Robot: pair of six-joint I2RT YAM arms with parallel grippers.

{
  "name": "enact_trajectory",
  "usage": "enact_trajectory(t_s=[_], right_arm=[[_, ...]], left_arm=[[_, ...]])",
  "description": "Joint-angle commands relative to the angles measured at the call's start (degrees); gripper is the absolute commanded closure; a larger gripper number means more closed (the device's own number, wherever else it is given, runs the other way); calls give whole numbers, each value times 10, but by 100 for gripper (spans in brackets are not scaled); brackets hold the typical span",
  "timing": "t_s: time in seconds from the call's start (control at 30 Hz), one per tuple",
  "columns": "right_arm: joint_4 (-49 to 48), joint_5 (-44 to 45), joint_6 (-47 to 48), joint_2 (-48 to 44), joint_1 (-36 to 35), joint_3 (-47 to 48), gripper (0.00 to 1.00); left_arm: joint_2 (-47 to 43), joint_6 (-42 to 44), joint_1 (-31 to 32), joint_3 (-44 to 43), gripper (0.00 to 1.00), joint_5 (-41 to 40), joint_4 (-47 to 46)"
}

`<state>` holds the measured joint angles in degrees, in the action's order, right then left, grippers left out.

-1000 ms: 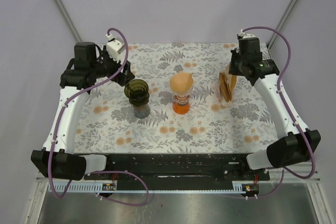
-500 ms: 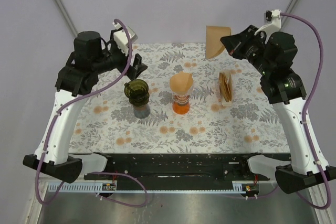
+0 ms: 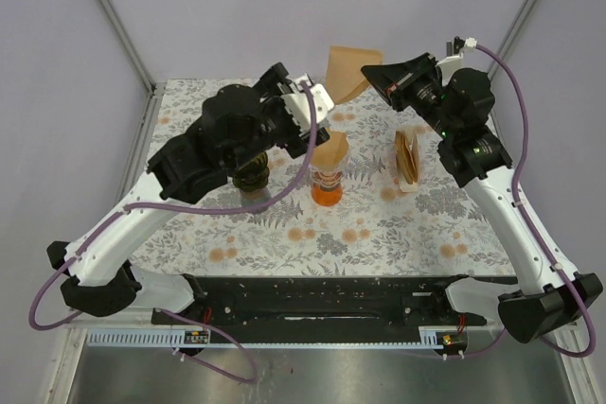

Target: Place the coffee filter in the dripper

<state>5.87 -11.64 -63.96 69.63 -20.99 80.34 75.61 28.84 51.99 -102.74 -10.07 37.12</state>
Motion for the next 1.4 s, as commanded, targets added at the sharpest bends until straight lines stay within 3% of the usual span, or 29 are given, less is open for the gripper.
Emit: enact_trajectory(t_s=[0.0,0.1,0.57,0.87,0.97,1.2,1.37], right_arm=[[-84,-2,-111,-13,-15,-27,100],[-95,0,-131,-18,-19,-45,100],[-146,0,-186,-35,-27,-111,100],[-172,-20,-214,-34,-28,-136,100],[-176,-22,-219,-38,-28,-142,100],[-186,-17,-220,-36,-28,-151,100],[-192,-25,-206,-23,-28,-143,100]], left_arm=[[-1,57,41,16,9,-126,-101],[8,74,54,25,15,-127,-120],[63,111,72,28,17,-103,-139],[101,128,72,15,29,-126,-167],[107,146,72,24,36,-146,-189],[102,174,73,53,64,-185,-229],[92,169,72,70,97,-189,-225]])
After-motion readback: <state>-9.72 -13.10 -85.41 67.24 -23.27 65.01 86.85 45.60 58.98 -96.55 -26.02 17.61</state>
